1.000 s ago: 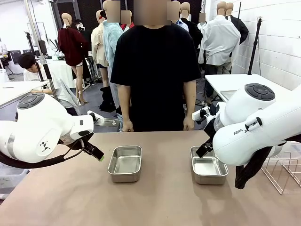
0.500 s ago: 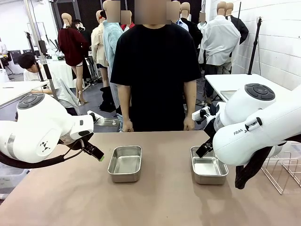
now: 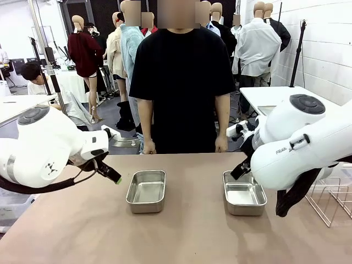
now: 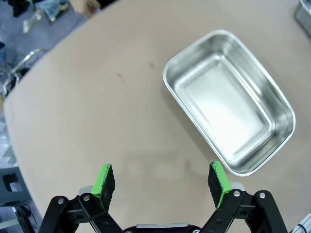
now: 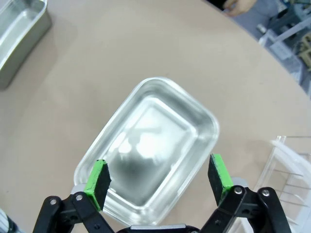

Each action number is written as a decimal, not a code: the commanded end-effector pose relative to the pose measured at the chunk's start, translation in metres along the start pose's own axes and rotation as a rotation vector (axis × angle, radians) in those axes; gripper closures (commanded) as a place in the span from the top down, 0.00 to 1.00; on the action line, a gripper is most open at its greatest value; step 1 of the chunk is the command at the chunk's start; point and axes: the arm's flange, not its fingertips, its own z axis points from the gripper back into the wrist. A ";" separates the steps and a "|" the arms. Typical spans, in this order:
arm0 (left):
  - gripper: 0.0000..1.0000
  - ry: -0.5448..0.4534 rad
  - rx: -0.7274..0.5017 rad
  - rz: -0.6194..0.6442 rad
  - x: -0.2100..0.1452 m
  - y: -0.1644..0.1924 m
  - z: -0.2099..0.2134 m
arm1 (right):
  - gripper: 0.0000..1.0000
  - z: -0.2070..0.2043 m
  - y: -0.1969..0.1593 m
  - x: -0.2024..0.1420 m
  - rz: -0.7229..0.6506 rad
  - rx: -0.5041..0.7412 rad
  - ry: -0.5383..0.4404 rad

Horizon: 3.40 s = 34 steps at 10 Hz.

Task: Place the bread in airtight containers.
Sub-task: Lift both Airtight Container.

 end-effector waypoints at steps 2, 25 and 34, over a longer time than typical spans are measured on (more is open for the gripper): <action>1.00 -0.096 -0.032 0.011 -0.007 0.025 0.081 | 1.00 0.094 -0.043 -0.048 -0.100 -0.036 -0.083; 1.00 -0.099 -0.240 -0.008 -0.006 0.045 0.128 | 1.00 0.184 -0.124 -0.051 -0.231 0.167 -0.197; 1.00 -0.099 -0.240 -0.008 -0.006 0.045 0.128 | 1.00 0.184 -0.124 -0.051 -0.231 0.167 -0.197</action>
